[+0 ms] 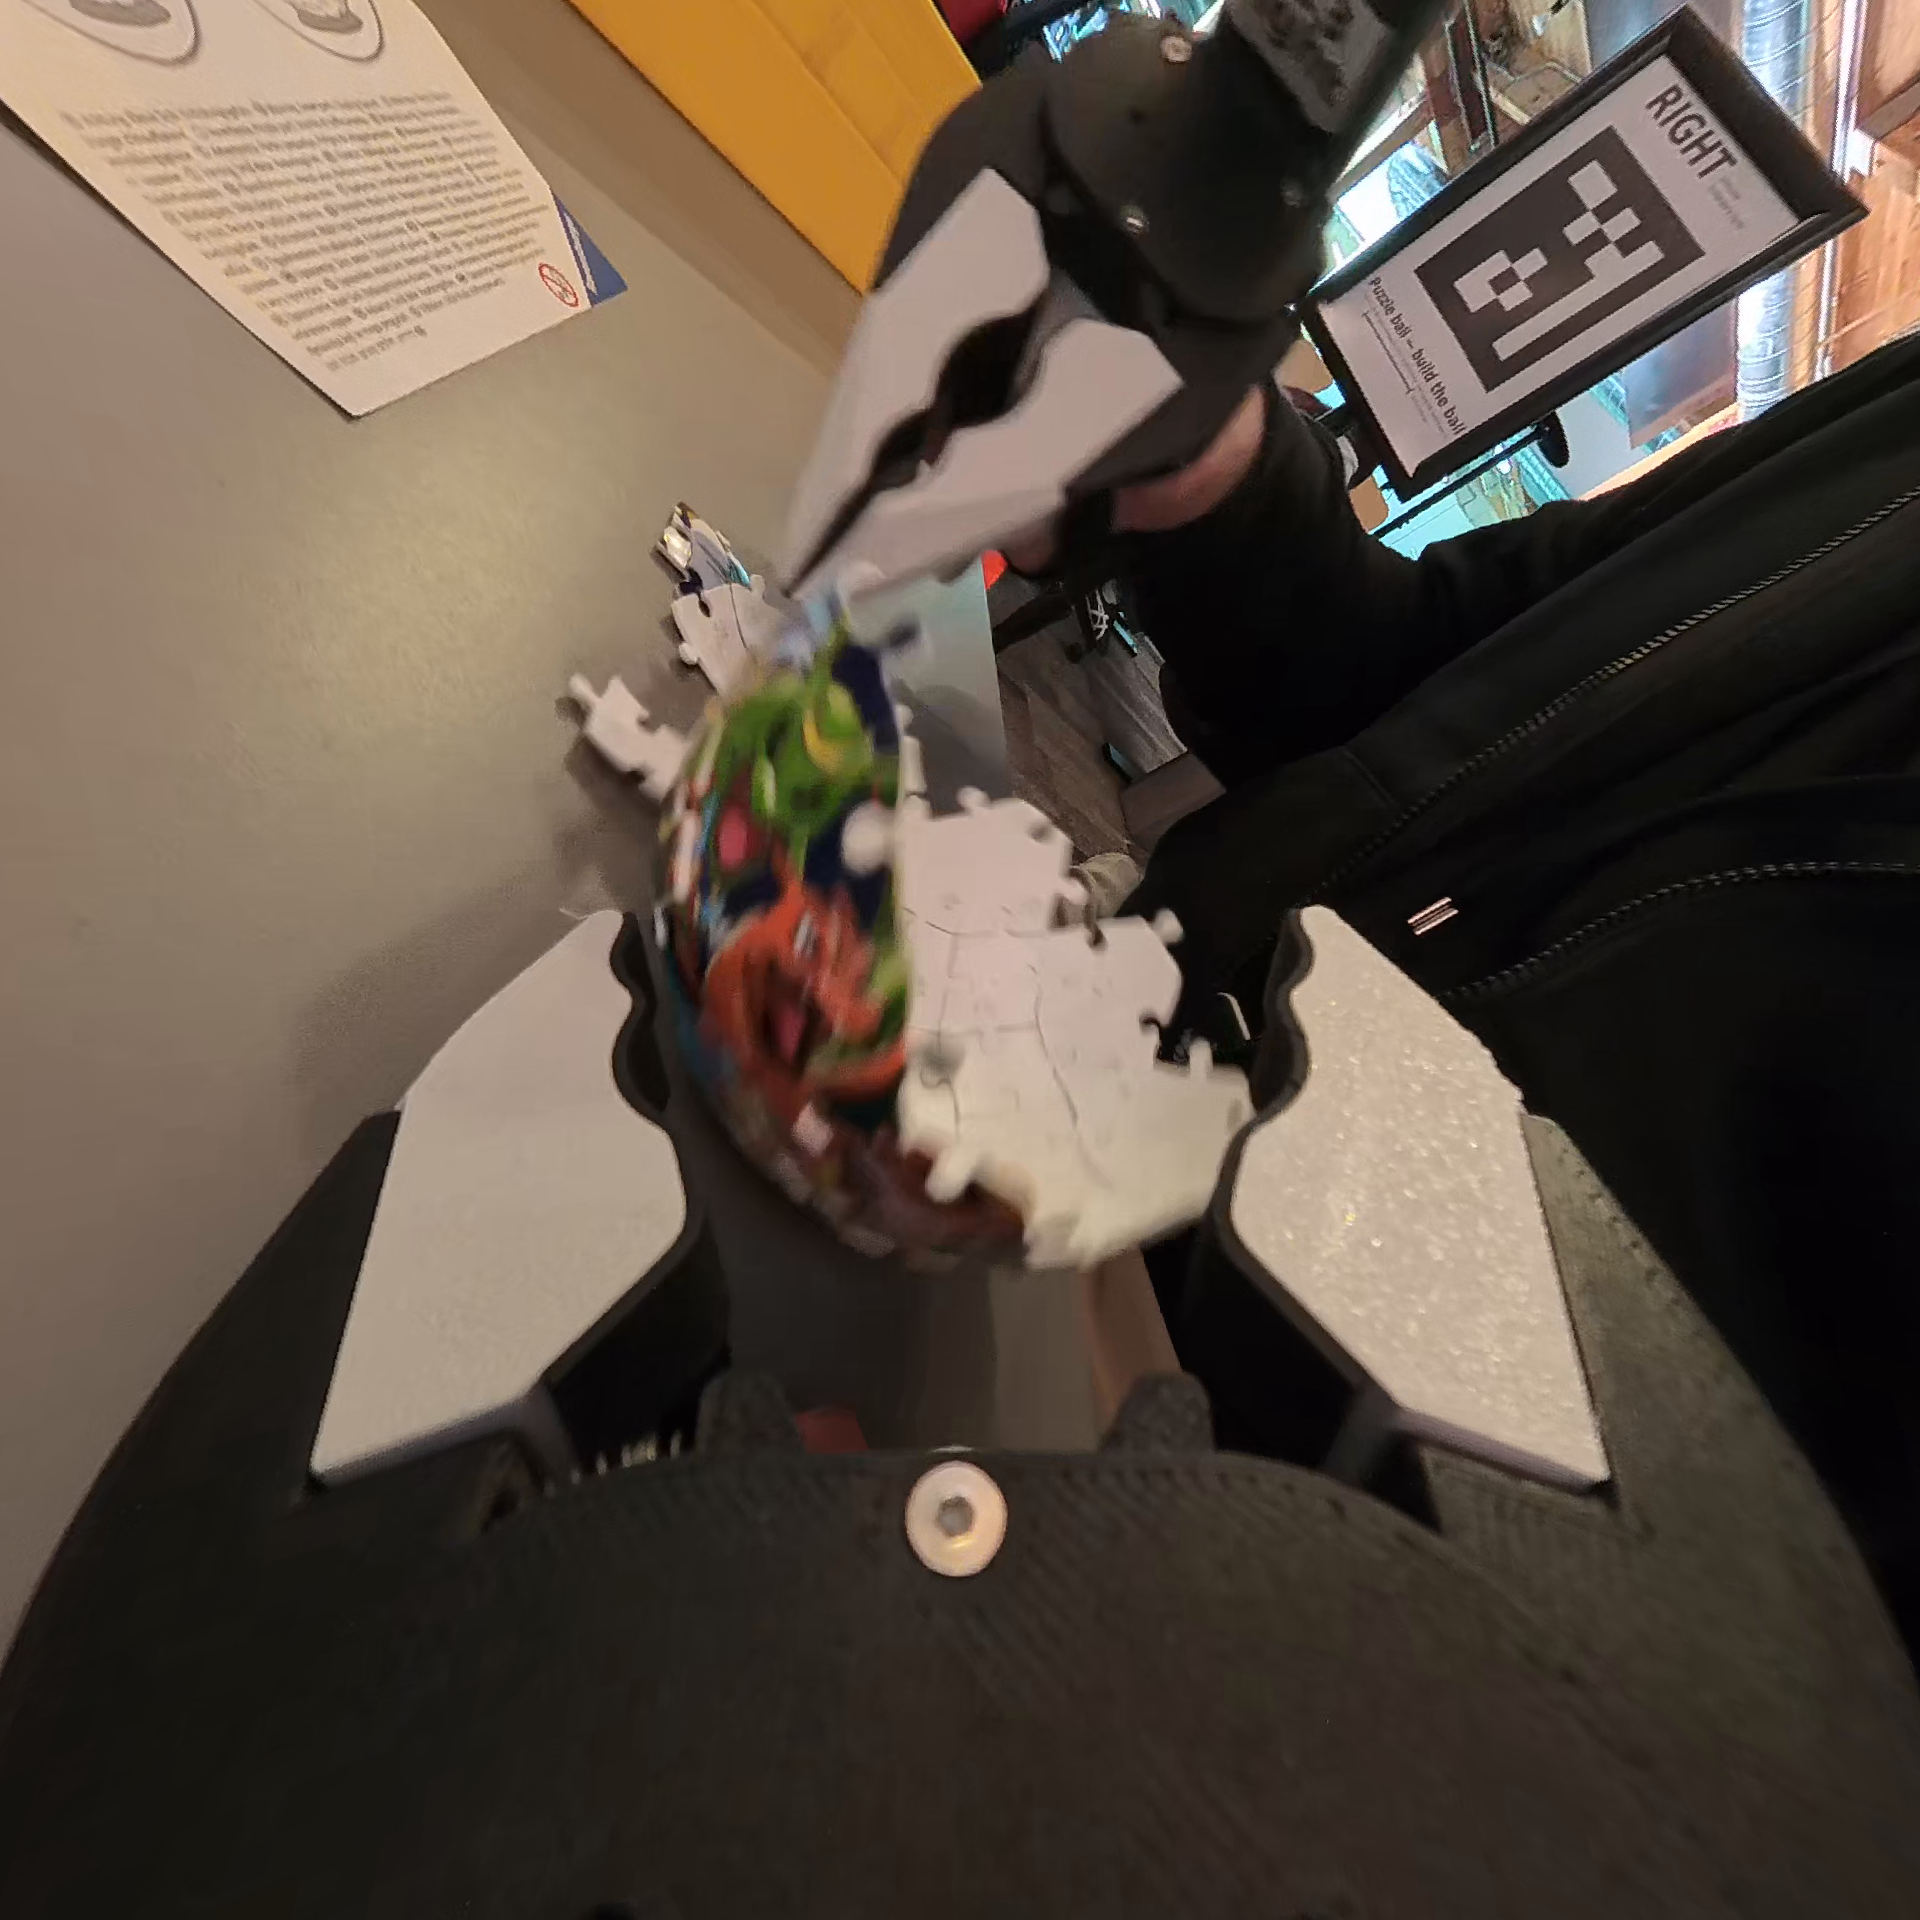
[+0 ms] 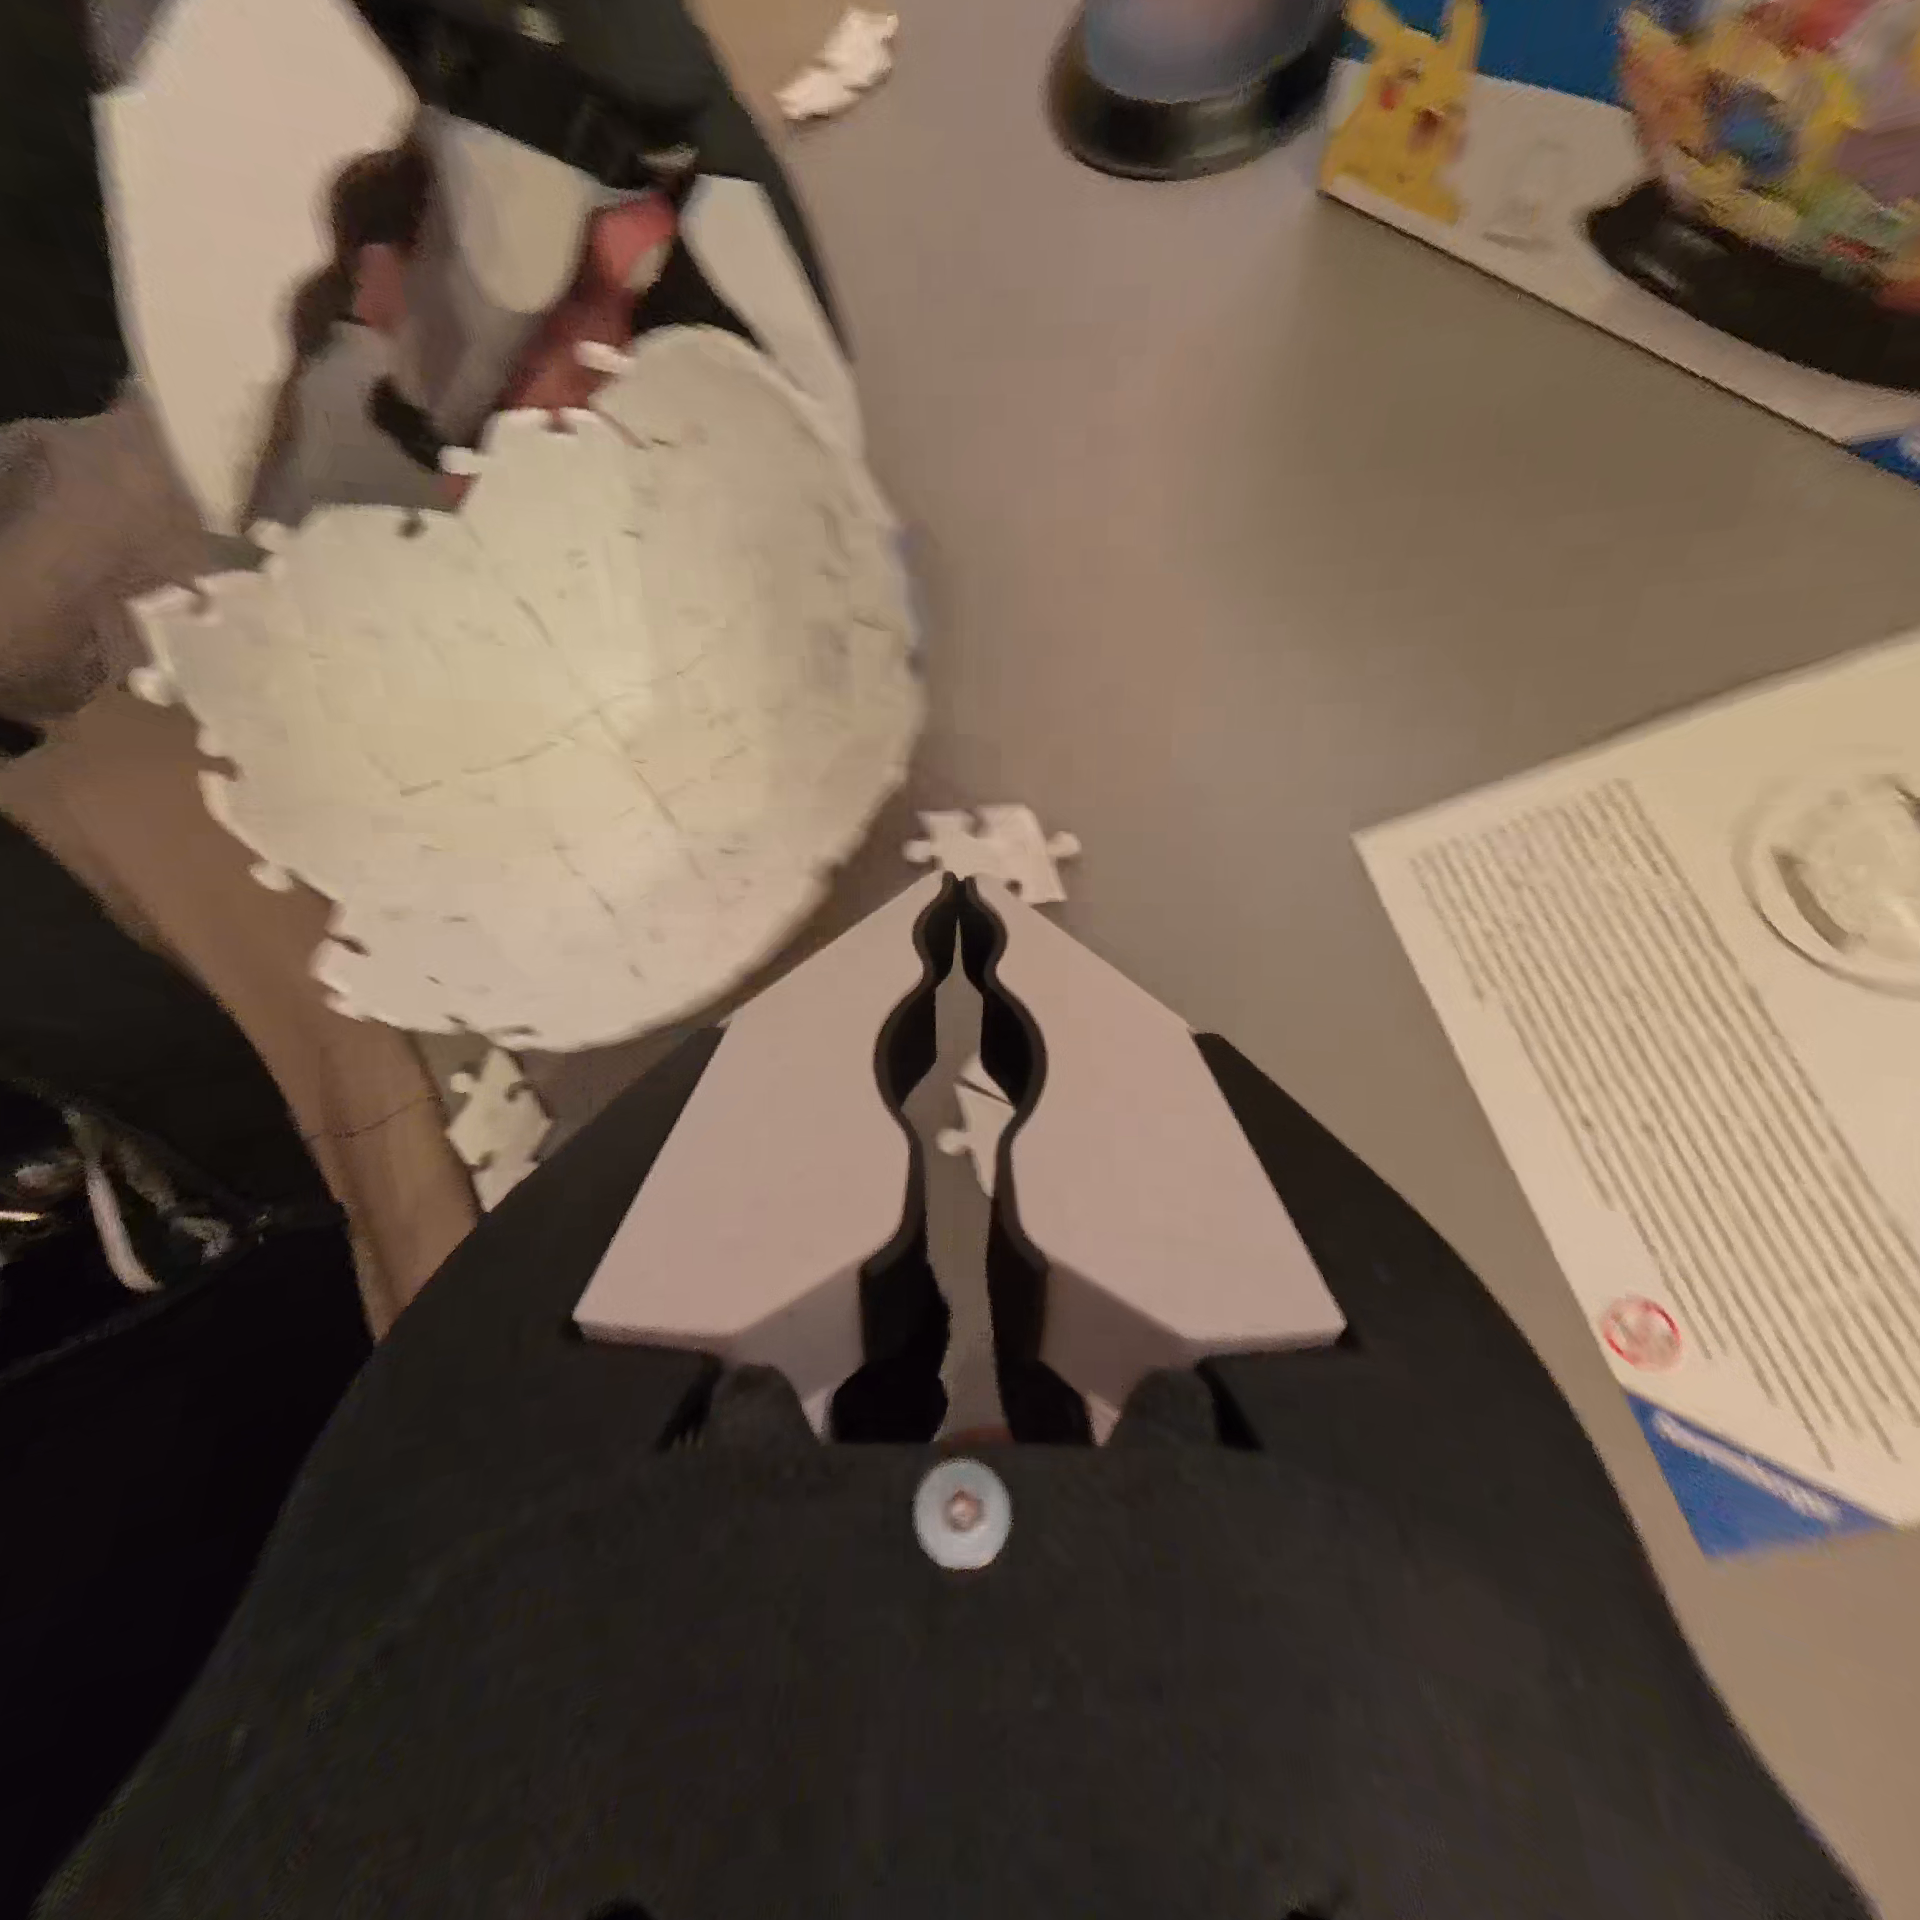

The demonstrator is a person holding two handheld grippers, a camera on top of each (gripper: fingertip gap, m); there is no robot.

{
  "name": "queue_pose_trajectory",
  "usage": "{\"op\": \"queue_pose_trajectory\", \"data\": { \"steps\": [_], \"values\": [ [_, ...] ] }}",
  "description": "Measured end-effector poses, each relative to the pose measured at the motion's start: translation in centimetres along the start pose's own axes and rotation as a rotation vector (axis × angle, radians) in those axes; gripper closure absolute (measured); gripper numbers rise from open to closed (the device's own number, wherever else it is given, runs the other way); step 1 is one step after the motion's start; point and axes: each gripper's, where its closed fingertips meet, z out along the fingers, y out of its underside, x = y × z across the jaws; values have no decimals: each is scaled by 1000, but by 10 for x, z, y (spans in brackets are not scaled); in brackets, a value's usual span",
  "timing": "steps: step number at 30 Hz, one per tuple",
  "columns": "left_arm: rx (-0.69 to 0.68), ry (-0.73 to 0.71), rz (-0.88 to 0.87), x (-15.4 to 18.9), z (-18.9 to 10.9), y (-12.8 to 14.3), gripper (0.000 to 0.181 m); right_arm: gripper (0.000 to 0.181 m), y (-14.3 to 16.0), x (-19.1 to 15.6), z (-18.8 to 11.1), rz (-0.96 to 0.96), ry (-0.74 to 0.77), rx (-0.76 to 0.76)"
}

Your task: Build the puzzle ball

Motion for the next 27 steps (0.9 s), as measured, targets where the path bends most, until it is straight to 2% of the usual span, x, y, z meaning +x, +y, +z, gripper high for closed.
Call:
{"op": "queue_pose_trajectory", "data": {
  "steps": [2,5,9,17,23,27],
  "values": [
    [6,-2,0,0,-1,-1,72,181,7,12,-3,35,11,-11],
    [-3,-12,8,-2,-1,0,73,181,11,4,1,98,-65,-24],
    [-23,-60,17,-7,1,1,81,167,17,2,15,71,-45,-76],
    [-87,-186,93,-17,5,3,94,167,15,11,13,48,26,-74],
    [-114,-348,176,-28,-1,-7,120,167,12,16,8,57,64,-47],
    [-226,-533,287,-45,-4,-4,141,168,8,9,8,48,67,-31]
  ]
}}
